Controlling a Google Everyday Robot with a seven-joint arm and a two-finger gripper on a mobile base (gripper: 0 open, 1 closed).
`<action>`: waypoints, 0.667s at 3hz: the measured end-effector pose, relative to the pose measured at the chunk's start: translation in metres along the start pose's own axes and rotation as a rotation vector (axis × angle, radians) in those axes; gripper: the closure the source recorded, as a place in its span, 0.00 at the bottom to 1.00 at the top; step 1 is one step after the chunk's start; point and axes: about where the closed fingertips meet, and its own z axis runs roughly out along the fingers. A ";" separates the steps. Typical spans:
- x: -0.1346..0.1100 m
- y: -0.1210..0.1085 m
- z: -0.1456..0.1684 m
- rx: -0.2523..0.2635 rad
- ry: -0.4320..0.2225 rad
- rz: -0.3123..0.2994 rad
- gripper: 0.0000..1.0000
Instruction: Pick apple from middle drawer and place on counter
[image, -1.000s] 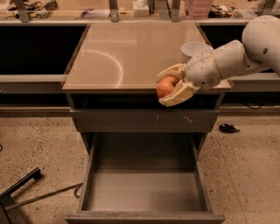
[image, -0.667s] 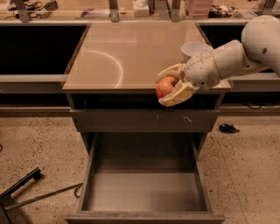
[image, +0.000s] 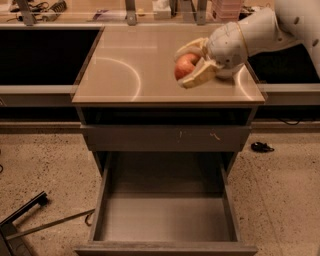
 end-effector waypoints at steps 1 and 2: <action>-0.008 -0.057 -0.012 0.121 -0.044 -0.104 1.00; -0.016 -0.111 -0.011 0.233 -0.072 -0.209 1.00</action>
Offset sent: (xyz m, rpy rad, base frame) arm 0.1789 -0.0091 0.1167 0.1889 -0.5388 -0.1197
